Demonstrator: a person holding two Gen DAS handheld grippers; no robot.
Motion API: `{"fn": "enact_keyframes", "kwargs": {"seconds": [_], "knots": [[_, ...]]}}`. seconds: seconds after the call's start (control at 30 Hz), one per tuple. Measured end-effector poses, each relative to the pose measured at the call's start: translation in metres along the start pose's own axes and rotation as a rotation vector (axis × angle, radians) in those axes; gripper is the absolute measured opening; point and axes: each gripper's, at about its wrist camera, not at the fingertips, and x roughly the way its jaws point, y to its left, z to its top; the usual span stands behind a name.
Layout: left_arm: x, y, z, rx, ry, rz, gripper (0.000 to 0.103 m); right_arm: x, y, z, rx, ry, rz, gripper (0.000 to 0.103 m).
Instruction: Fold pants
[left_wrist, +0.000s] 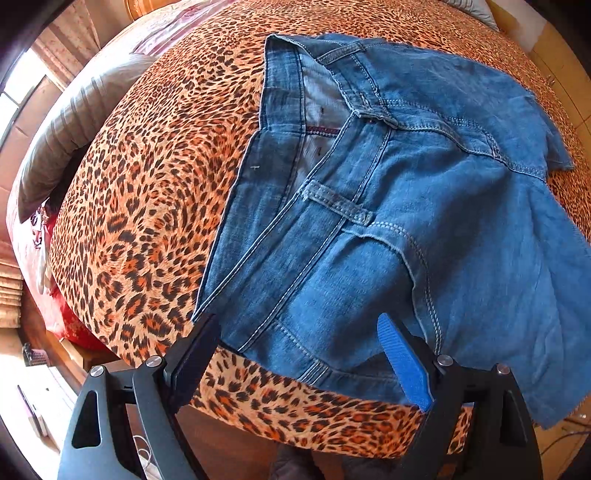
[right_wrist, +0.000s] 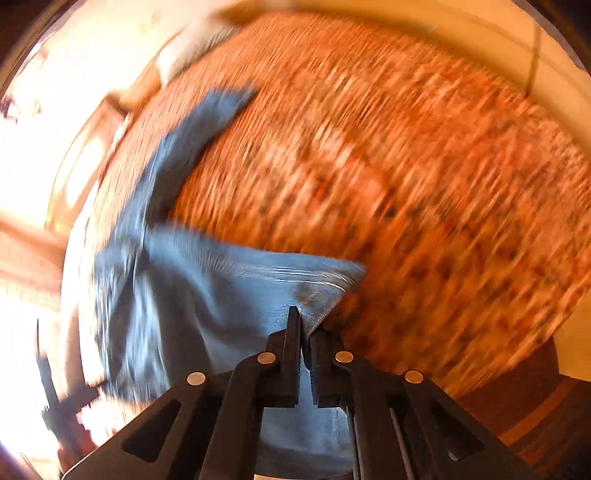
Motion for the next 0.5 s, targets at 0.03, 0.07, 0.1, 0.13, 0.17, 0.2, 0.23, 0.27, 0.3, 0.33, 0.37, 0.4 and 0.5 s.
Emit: {"fn": "enact_keyframes", "kwargs": {"seconds": [0.03, 0.07, 0.1, 0.13, 0.17, 0.2, 0.23, 0.27, 0.3, 0.33, 0.37, 0.4, 0.5], "knots": [[0.003, -0.003, 0.004, -0.002, 0.003, 0.011, 0.087, -0.007, -0.008, 0.022, 0.011, -0.043, -0.032, 0.003], [0.004, -0.005, 0.006, -0.006, 0.010, 0.021, 0.087, -0.010, -0.014, 0.039, 0.004, -0.076, -0.073, 0.003], [0.008, -0.008, 0.010, -0.014, 0.022, 0.023, 0.087, -0.011, -0.021, 0.054, 0.006, -0.091, -0.093, 0.004], [0.008, -0.012, 0.010, -0.020, 0.035, 0.024, 0.086, -0.007, -0.029, 0.066, 0.023, -0.076, -0.106, 0.008], [0.009, -0.014, 0.013, -0.026, 0.043, 0.023, 0.086, -0.004, -0.032, 0.072, 0.039, -0.070, -0.114, 0.008], [0.008, -0.015, 0.015, -0.029, 0.043, 0.026, 0.086, -0.002, -0.034, 0.079, 0.048, -0.067, -0.100, 0.008], [0.007, -0.015, 0.019, -0.037, 0.037, 0.038, 0.086, 0.002, -0.034, 0.083, 0.045, -0.052, -0.062, 0.008], [0.004, -0.015, 0.025, -0.050, 0.036, 0.047, 0.086, 0.005, -0.030, 0.084, 0.033, -0.046, -0.052, 0.008], [0.002, -0.012, 0.031, -0.071, 0.039, 0.043, 0.086, 0.009, -0.025, 0.086, 0.011, -0.037, -0.044, 0.010], [0.001, -0.009, 0.039, -0.097, 0.044, 0.033, 0.086, 0.017, -0.018, 0.089, -0.020, -0.016, -0.027, 0.014], [-0.002, -0.006, 0.047, -0.122, 0.046, 0.024, 0.086, 0.025, -0.012, 0.094, -0.049, 0.001, -0.019, 0.018], [-0.005, -0.001, 0.058, -0.150, 0.043, 0.010, 0.086, 0.034, -0.005, 0.098, -0.072, 0.018, -0.005, 0.026], [-0.014, 0.017, 0.094, -0.224, 0.021, -0.020, 0.086, 0.066, 0.031, 0.118, -0.123, 0.068, 0.038, 0.032]]}}
